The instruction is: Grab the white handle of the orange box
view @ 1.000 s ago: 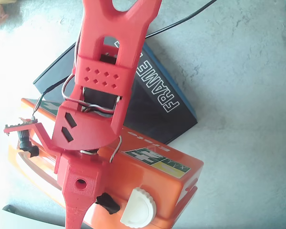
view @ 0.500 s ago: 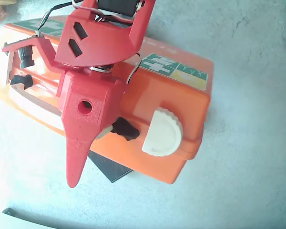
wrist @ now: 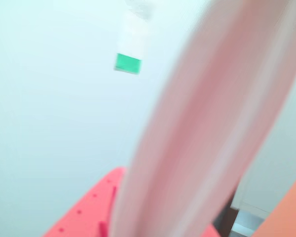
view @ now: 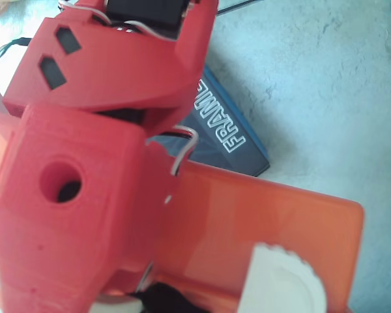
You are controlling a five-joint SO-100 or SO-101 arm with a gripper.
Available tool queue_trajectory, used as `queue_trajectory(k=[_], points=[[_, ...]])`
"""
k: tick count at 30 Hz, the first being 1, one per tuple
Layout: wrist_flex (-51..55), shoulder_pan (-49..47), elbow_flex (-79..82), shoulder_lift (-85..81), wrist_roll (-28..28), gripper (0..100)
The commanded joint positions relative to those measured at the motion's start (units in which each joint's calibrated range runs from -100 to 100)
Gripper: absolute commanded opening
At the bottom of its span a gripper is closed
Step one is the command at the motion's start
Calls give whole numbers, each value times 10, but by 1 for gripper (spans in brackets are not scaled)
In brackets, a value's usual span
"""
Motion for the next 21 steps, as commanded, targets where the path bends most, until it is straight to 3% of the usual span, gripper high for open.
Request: queue_trajectory(k=[1, 21], points=[[46, -8, 225, 76, -1, 2], [49, 0, 227, 67, -1, 2]])
